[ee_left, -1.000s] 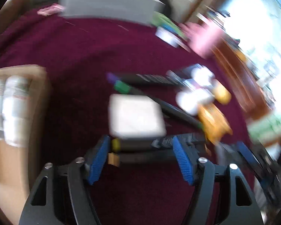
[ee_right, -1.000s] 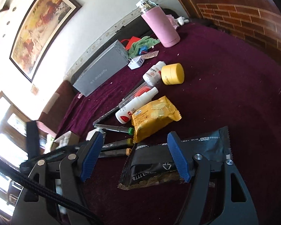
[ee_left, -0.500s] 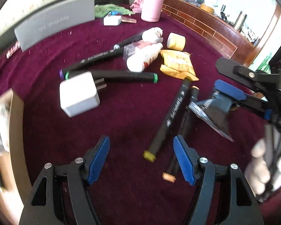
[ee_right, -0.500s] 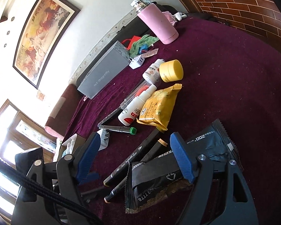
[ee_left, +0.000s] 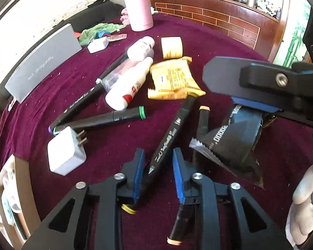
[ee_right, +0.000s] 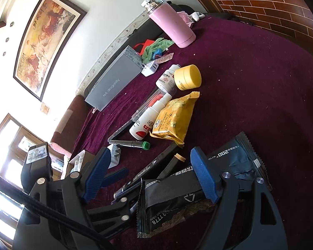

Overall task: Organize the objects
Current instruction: 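Grasp a black marker with the left tool and lift it, then release the black packet and grasp a black marker with the right tool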

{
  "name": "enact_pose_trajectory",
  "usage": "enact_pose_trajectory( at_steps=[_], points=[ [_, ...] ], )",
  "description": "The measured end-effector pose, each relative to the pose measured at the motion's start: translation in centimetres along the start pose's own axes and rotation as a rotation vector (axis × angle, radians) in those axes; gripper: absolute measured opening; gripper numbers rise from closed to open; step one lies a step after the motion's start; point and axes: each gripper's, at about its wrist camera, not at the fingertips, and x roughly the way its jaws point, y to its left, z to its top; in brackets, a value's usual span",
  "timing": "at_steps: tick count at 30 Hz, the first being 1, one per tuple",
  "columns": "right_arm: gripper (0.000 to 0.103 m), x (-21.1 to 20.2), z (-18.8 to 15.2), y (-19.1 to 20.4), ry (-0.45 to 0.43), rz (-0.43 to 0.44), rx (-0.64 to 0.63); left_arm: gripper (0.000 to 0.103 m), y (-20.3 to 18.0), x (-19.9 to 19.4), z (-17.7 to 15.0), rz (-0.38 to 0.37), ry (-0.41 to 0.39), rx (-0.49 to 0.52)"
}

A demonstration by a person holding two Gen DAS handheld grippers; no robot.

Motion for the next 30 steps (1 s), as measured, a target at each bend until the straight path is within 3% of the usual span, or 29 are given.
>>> enact_pose_trajectory(
  at_steps=[1, 5, 11, 21, 28, 30],
  points=[
    [0.08, -0.1, 0.0, -0.1, -0.003, 0.002, 0.004, 0.011, 0.0, -0.2, -0.4, -0.005, 0.003, -0.004],
    [0.08, 0.0, 0.0, -0.1, -0.003, 0.0, 0.006, 0.011, 1.7, -1.2, -2.5, -0.068, 0.021, -0.103],
    [0.08, 0.0, 0.0, -0.2, -0.002, 0.001, 0.007, 0.011, 4.2, -3.6, -7.4, -0.079, 0.029, -0.164],
    [0.08, 0.1, -0.1, 0.2, -0.01, -0.051, -0.023, 0.012, 2.5, -2.4, -5.0, -0.014, -0.028, -0.127],
    [0.08, -2.1, 0.0, 1.2, -0.109, -0.168, -0.061, 0.012, 3.4, -3.6, -7.5, -0.065, -0.062, -0.201],
    [0.081, -3.7, -0.2, 2.5, -0.103, -0.103, -0.083, 0.012, 3.7, -3.8, -8.2, -0.08, -0.095, -0.218]
  ],
)
